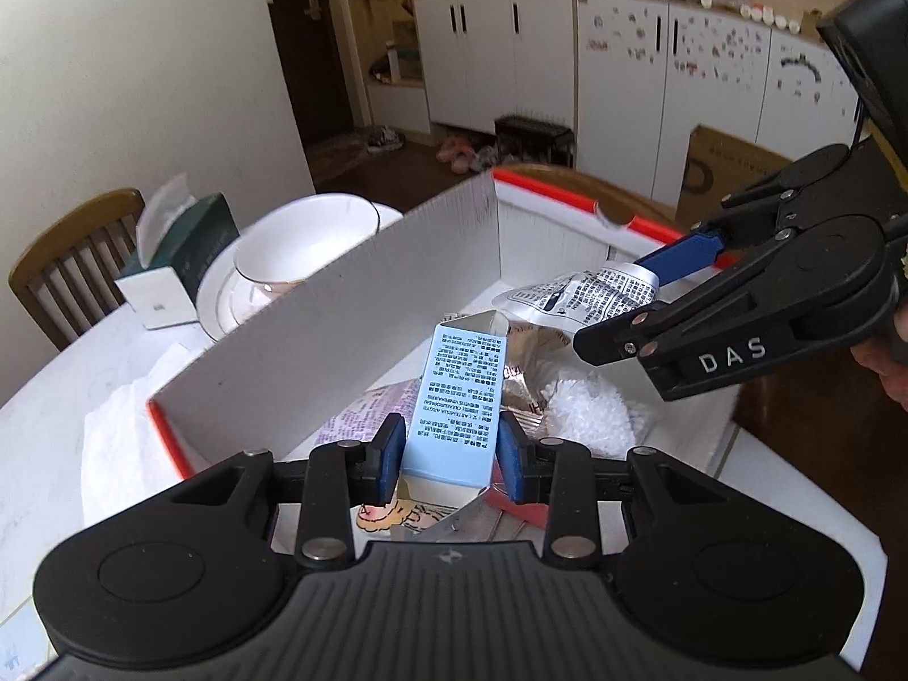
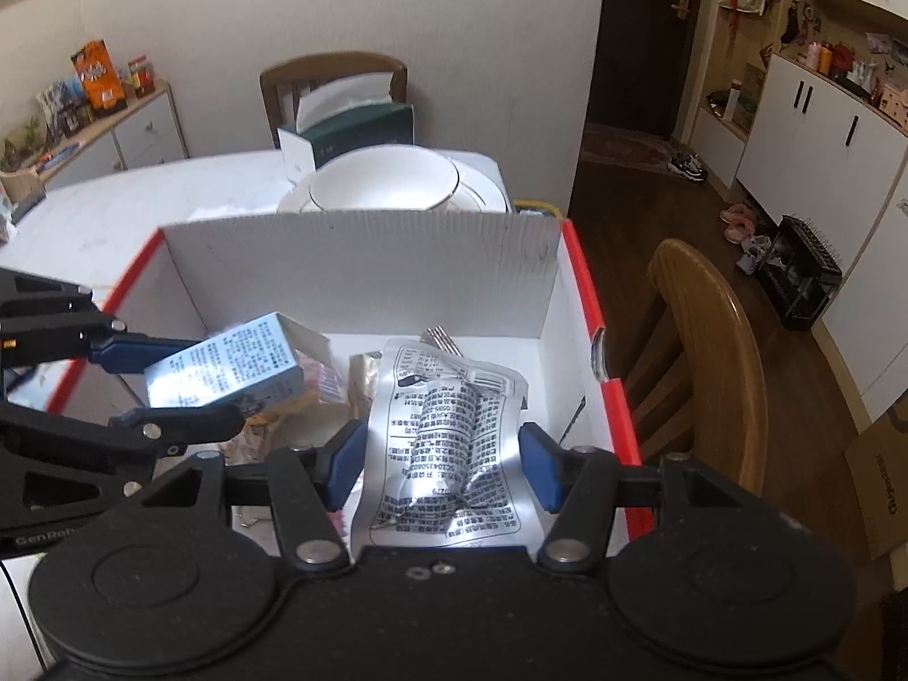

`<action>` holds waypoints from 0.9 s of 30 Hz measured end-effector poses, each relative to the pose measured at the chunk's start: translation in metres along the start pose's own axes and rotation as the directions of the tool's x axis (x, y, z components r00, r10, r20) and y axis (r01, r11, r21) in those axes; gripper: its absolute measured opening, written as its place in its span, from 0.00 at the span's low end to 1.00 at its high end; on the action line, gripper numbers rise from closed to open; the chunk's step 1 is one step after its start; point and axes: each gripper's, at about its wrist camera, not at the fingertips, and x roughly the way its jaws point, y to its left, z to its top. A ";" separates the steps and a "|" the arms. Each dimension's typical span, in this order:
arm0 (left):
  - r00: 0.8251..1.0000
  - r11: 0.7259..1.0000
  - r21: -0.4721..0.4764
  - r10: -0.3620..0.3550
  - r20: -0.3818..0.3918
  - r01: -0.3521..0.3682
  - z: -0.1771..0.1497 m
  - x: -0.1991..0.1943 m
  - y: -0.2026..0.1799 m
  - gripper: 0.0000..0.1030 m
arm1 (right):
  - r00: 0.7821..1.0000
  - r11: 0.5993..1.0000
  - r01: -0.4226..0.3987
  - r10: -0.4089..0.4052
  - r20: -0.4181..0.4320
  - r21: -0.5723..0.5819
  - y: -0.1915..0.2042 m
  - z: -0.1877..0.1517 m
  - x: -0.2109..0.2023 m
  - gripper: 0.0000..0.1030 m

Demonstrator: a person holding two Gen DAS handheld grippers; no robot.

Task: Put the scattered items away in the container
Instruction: 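Lower the foil packet and medicine box into the box and open both tools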

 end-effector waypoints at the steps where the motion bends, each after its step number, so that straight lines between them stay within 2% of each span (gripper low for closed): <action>1: 1.000 1.000 0.004 -0.001 -0.011 0.001 0.002 0.004 0.000 0.32 | 1.000 1.000 0.003 -0.003 -0.007 -0.008 0.000 0.000 0.003 0.56; 17: 0.990 0.995 0.071 -0.062 -0.130 0.072 0.011 0.035 -0.003 0.33 | 0.998 0.998 -0.026 0.023 -0.063 -0.061 0.004 0.000 0.029 0.57; 23: 0.977 0.990 0.066 -0.109 -0.185 0.123 0.005 0.040 -0.003 0.34 | 0.998 0.995 -0.033 0.027 -0.065 -0.092 0.006 -0.003 0.026 0.57; 27: 0.974 0.990 0.050 -0.118 -0.193 0.130 0.002 0.038 -0.001 0.35 | 0.997 0.994 -0.037 0.030 -0.064 -0.102 0.006 -0.004 0.024 0.59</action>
